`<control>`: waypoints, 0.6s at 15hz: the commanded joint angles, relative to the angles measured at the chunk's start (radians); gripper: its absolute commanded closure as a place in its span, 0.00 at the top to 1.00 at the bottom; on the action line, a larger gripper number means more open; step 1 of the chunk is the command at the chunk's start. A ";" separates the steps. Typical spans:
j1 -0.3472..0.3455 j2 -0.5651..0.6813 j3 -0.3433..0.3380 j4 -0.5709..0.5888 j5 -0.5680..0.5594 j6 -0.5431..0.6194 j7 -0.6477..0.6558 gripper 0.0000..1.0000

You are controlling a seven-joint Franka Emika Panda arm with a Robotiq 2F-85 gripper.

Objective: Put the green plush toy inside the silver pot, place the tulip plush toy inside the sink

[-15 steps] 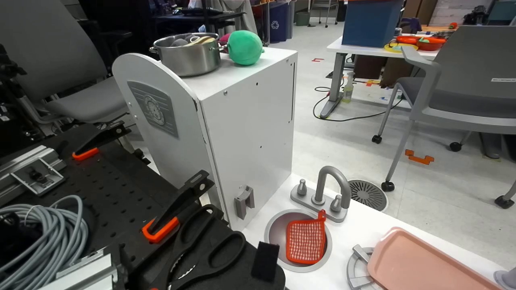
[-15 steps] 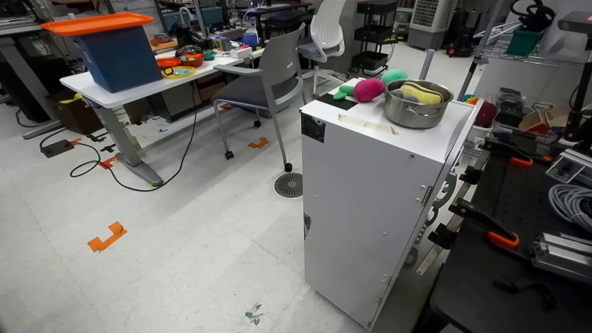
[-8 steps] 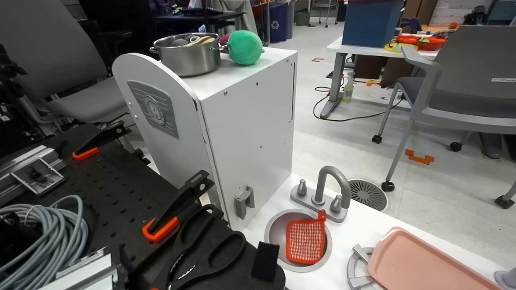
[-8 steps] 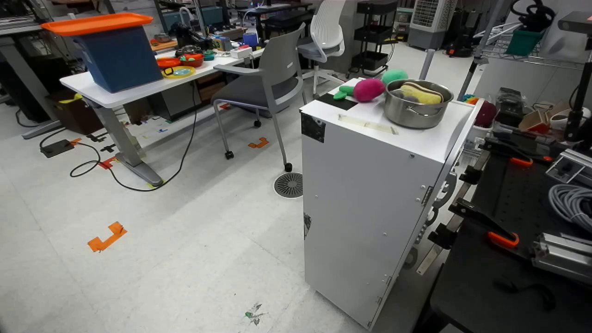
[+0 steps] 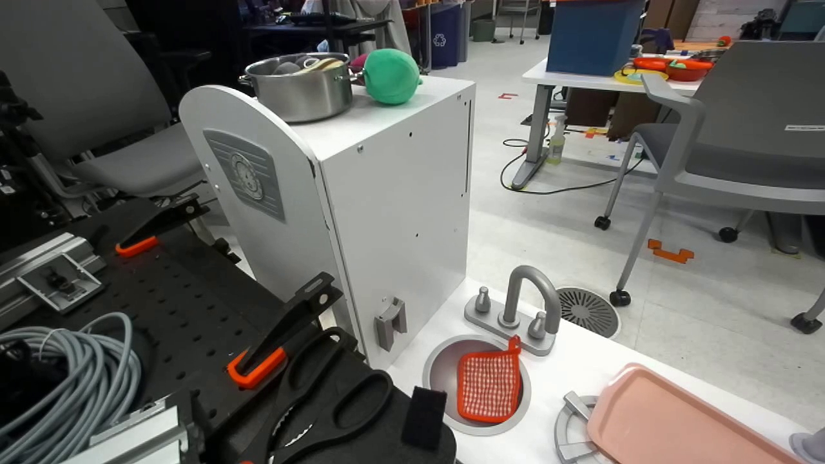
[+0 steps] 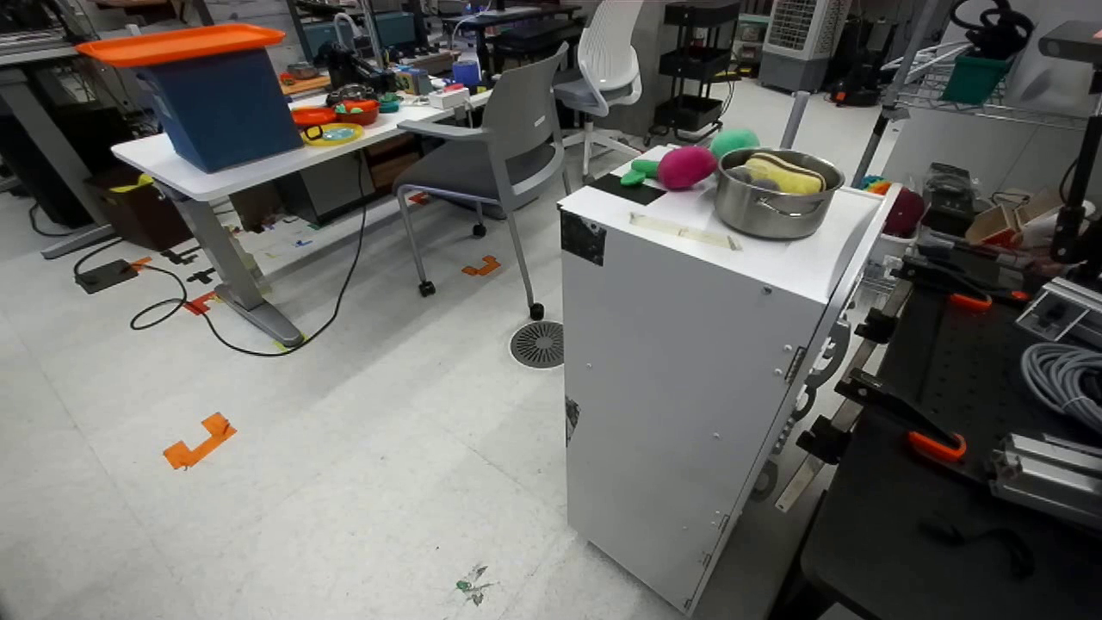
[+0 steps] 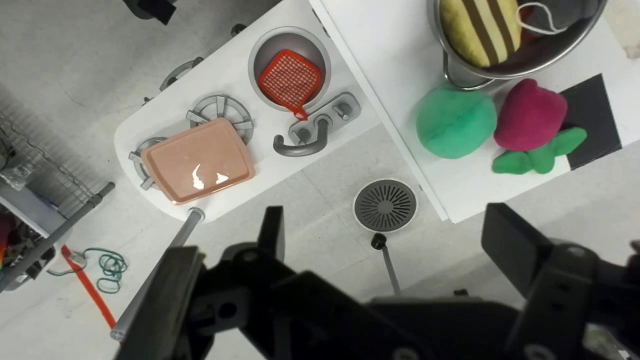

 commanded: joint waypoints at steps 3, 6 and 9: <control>0.031 0.029 -0.018 0.027 0.105 -0.002 -0.052 1.00; 0.038 0.029 -0.018 0.031 0.125 -0.002 -0.064 1.00; 0.038 0.029 -0.020 0.031 0.125 -0.002 -0.066 1.00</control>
